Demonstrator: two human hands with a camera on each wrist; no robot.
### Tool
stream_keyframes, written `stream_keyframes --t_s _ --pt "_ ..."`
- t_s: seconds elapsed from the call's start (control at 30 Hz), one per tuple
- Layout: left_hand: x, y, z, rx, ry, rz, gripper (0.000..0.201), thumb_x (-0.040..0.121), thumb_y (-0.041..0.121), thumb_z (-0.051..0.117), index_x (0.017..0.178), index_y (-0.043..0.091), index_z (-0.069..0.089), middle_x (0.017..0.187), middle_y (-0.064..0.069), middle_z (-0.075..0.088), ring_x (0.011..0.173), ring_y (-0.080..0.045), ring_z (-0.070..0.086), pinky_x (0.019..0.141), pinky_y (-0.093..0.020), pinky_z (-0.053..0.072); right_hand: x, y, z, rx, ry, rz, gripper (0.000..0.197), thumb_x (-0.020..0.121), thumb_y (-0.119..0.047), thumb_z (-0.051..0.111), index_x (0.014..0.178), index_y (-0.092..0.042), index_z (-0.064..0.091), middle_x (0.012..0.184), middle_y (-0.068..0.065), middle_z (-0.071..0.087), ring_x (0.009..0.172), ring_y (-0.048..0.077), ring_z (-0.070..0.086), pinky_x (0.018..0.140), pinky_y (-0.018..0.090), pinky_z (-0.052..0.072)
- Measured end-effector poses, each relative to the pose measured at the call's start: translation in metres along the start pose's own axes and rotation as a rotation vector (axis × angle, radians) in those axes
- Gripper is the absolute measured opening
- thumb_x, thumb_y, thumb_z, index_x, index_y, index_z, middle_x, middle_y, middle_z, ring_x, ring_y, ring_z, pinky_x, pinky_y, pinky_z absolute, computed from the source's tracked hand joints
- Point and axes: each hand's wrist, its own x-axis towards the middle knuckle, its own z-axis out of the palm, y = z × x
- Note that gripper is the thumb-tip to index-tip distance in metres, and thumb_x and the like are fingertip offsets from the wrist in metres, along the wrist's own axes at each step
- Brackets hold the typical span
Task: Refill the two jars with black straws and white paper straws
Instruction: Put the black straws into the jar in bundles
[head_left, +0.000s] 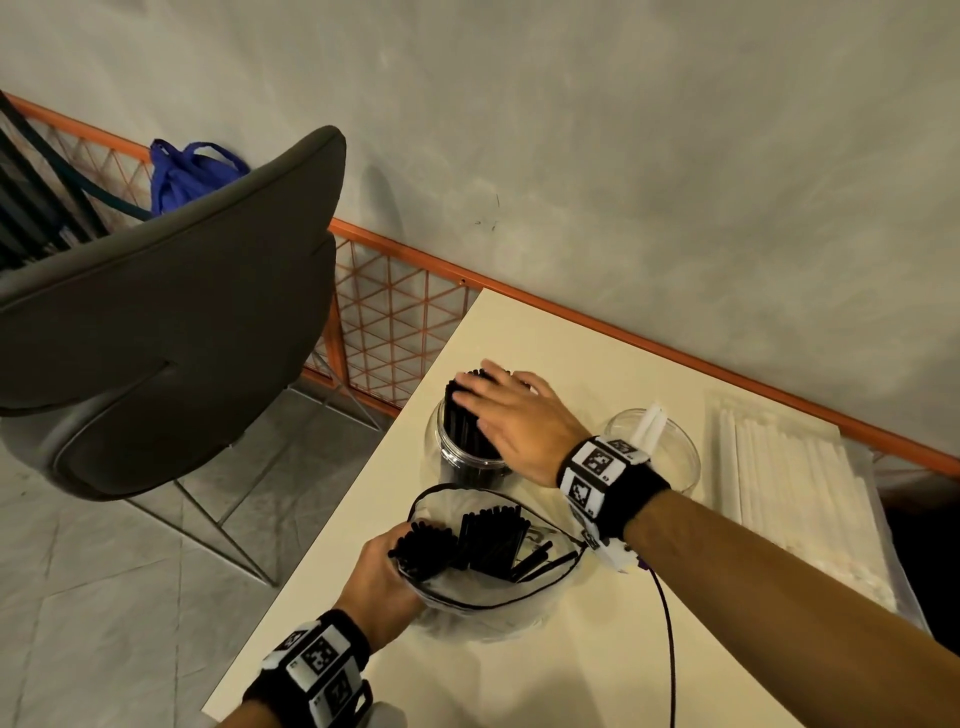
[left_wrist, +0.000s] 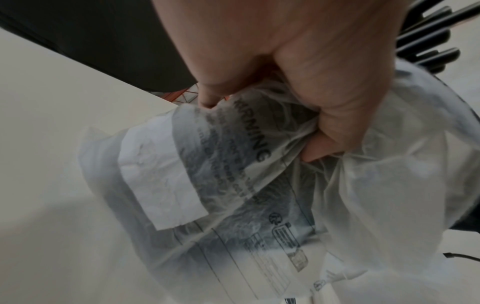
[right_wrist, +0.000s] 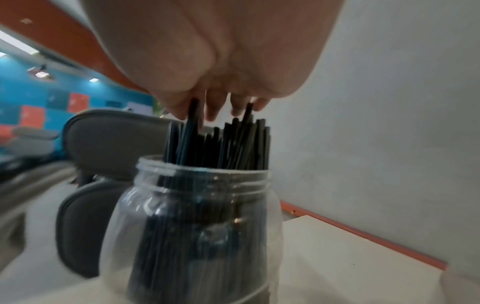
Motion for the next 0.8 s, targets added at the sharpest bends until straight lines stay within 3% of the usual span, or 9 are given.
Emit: stream_keyframes --t_s 0.1,0.17,0.33,0.43,0.53,0.6,0.67,0.73,0.8 --pt "0.000 0.000 0.000 0.007 -0.005 0.007 0.033 0.054 0.046 0.061 0.080 0.026 0.068 0.084 0.019 0.070 0.076 -0.001 0.065 0.065 -0.010 0.048 0.003 0.011 -0.007 0.049 0.065 0.148 0.055 0.105 -0.034 0.033 0.156 -0.025 0.014 0.164 -0.011 0.006 0.149 0.005 -0.006 0.119 0.032 0.001" --pt "0.001 -0.002 0.000 -0.002 -0.008 0.014 0.035 0.056 0.043 0.062 0.082 0.020 0.070 0.085 0.011 0.072 0.078 -0.007 0.067 0.068 -0.016 0.051 0.001 0.017 -0.001 0.071 -0.017 0.231 0.058 0.105 -0.040 0.027 0.157 -0.022 0.009 0.165 -0.007 0.004 0.151 0.008 0.000 0.121 0.034 0.006" --pt "0.001 -0.002 -0.001 0.013 -0.007 0.017 0.032 0.056 0.043 0.064 0.081 0.025 0.070 0.087 0.011 0.072 0.078 -0.006 0.067 0.069 -0.017 0.052 -0.006 0.018 0.003 0.161 -0.109 0.256 0.061 0.105 -0.047 0.023 0.157 -0.022 0.005 0.165 -0.008 -0.002 0.151 0.006 0.001 0.122 0.036 0.006" --pt "0.002 -0.003 -0.002 0.030 -0.010 -0.005 0.033 0.056 0.044 0.063 0.083 0.025 0.070 0.085 0.012 0.072 0.079 -0.006 0.067 0.071 -0.020 0.054 -0.017 0.011 -0.018 0.363 0.096 0.248 0.051 0.106 -0.038 0.030 0.154 -0.022 0.025 0.161 -0.006 0.025 0.148 0.008 0.019 0.118 0.032 0.015" --pt "0.001 -0.003 -0.003 0.052 -0.009 0.013 0.036 0.056 0.045 0.062 0.083 0.024 0.069 0.084 0.018 0.070 0.078 -0.003 0.066 0.068 -0.012 0.050 -0.053 0.001 -0.031 0.595 0.225 0.249 0.034 0.103 -0.022 0.048 0.136 -0.020 0.052 0.130 -0.005 0.060 0.120 0.003 0.052 0.102 0.017 0.037" --pt "0.001 0.000 -0.002 0.068 -0.010 0.025 0.026 0.059 0.038 0.066 0.080 0.023 0.068 0.081 0.021 0.070 0.075 0.000 0.064 0.065 -0.009 0.047 -0.088 -0.005 -0.025 0.711 0.152 0.292 0.031 0.096 -0.017 0.059 0.126 -0.026 0.059 0.112 -0.011 0.064 0.103 0.000 0.057 0.086 0.009 0.042" --pt "0.001 0.003 -0.001 0.083 -0.014 0.018 0.011 0.064 0.023 0.068 0.074 0.026 0.064 0.075 0.027 0.067 0.071 0.005 0.062 0.062 -0.007 0.045 -0.122 -0.010 -0.008 0.739 0.110 0.329 0.033 0.090 -0.014 0.067 0.117 -0.031 0.063 0.101 -0.013 0.064 0.096 0.006 0.058 0.077 0.010 0.042" --pt "0.001 0.004 -0.001 0.077 -0.016 0.018 0.016 0.069 0.010 0.070 0.072 0.024 0.063 0.073 0.026 0.067 0.069 0.005 0.061 0.059 -0.007 0.045 -0.148 -0.017 0.015 0.757 0.138 0.380 0.029 0.086 -0.011 0.072 0.106 -0.031 0.067 0.091 -0.011 0.064 0.090 0.010 0.058 0.073 0.010 0.040" --pt "0.002 0.003 0.000 0.067 -0.012 0.019 0.010 0.066 0.016 0.069 0.072 0.021 0.065 0.076 0.019 0.069 0.067 0.002 0.062 0.058 -0.008 0.046 -0.163 -0.023 0.035 0.736 0.191 0.425 0.023 0.086 -0.012 0.072 0.099 -0.030 0.070 0.087 -0.010 0.063 0.087 0.010 0.057 0.071 0.008 0.037"
